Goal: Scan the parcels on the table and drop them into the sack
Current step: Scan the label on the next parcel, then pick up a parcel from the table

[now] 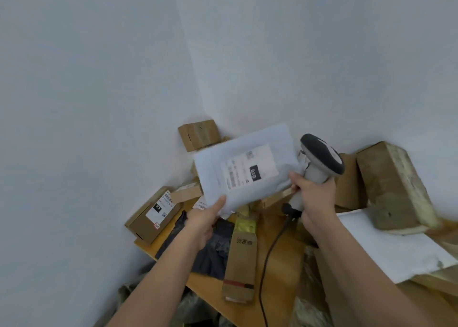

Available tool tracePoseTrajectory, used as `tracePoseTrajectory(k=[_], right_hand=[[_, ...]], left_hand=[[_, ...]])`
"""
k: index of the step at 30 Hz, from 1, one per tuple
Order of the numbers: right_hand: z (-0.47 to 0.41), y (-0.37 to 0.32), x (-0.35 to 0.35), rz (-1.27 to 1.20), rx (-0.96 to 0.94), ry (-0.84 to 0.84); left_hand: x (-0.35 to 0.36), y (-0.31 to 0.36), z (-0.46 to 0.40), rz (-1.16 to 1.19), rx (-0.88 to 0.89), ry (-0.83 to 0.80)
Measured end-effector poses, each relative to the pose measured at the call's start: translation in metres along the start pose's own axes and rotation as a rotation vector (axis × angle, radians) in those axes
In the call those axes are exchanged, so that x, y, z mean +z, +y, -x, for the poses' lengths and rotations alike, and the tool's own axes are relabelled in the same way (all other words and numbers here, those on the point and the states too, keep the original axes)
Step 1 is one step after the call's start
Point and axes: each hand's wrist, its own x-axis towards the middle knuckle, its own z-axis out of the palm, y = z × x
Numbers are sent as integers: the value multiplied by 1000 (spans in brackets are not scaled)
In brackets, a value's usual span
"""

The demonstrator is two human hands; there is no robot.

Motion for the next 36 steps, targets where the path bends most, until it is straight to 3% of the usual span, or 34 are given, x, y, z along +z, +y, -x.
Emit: tracePoseTrajectory(k=[3, 6, 14, 18, 24, 30, 36], right_hand=[[3, 8, 4, -189, 139, 66], [10, 21, 3, -133, 166, 59], [22, 11, -11, 288, 104, -89], [23, -12, -16, 464, 182, -221], [36, -42, 0, 540, 152, -491], [54, -73, 18, 555, 102, -678], [69, -96, 23, 525, 82, -735]], left_hand=[[12, -4, 7, 136, -43, -448], [33, 3, 13, 232, 49, -598], [39, 7, 2, 752, 165, -401], [12, 9, -10, 589, 212, -196], [-22, 0, -29, 440, 130, -39], [-37, -5, -40, 425, 100, 21], [-46, -6, -44, 423, 106, 34]])
